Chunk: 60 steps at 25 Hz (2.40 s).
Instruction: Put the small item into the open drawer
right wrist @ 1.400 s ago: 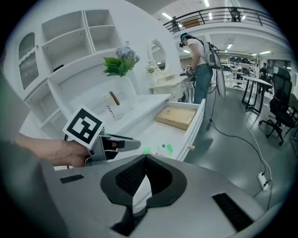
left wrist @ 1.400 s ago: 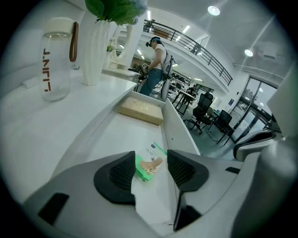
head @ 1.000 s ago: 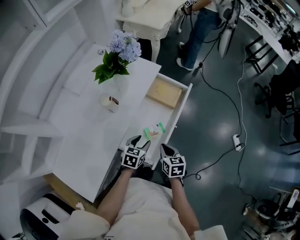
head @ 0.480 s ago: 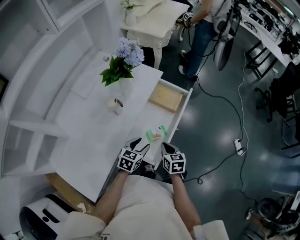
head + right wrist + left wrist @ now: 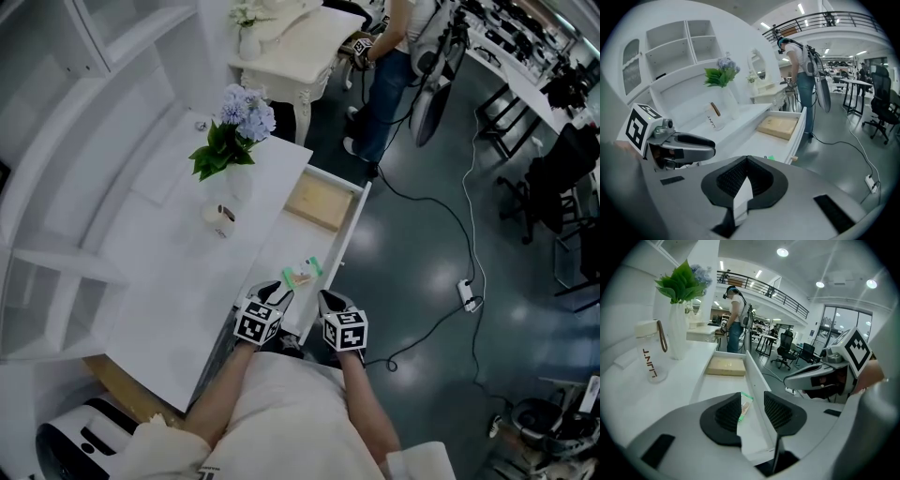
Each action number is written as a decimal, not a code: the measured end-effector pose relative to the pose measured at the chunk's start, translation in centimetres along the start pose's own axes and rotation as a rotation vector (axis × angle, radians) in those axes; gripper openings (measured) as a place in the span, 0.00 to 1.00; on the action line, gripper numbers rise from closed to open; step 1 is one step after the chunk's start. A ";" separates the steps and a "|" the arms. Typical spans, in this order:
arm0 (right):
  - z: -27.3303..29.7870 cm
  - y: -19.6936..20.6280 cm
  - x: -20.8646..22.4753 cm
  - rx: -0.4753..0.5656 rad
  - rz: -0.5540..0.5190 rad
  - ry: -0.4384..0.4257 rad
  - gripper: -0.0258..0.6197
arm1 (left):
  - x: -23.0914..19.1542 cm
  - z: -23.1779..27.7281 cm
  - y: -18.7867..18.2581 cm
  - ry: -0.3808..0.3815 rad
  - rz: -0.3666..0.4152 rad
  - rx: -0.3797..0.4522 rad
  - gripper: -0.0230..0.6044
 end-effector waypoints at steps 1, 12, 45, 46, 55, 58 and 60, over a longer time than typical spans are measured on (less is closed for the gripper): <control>0.0 0.0 0.1 -0.002 0.001 -0.001 0.08 | 0.0 0.1 0.2 -0.001 0.004 -0.005 0.29; 0.5 -0.9 0.4 0.000 0.008 -0.011 0.08 | -0.2 0.2 -0.5 0.026 0.031 0.013 0.06; 1.0 -0.2 0.3 -0.017 0.010 -0.027 0.08 | -0.6 0.9 0.2 0.018 0.074 -0.022 0.06; 1.1 -0.1 0.3 -0.018 0.011 -0.028 0.08 | -0.6 0.9 0.2 0.016 0.073 -0.021 0.06; 0.7 0.5 0.2 -0.023 0.011 -0.030 0.08 | -0.1 0.6 0.6 0.010 0.066 -0.021 0.06; 0.4 0.9 0.2 -0.026 0.011 -0.030 0.08 | 0.2 0.4 0.9 0.010 0.064 -0.024 0.06; 0.2 1.0 0.2 -0.025 0.012 -0.030 0.08 | 0.4 0.3 1.0 0.012 0.065 -0.027 0.06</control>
Point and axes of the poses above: the fingertips, and each gripper's own axes: z forward along the fingers, x to its right, y out of its underside, the point moved 6 cm from there along -z, backward along the fingers, and after that the axes turned 5 degrees about -y, right-handed, at the moved point
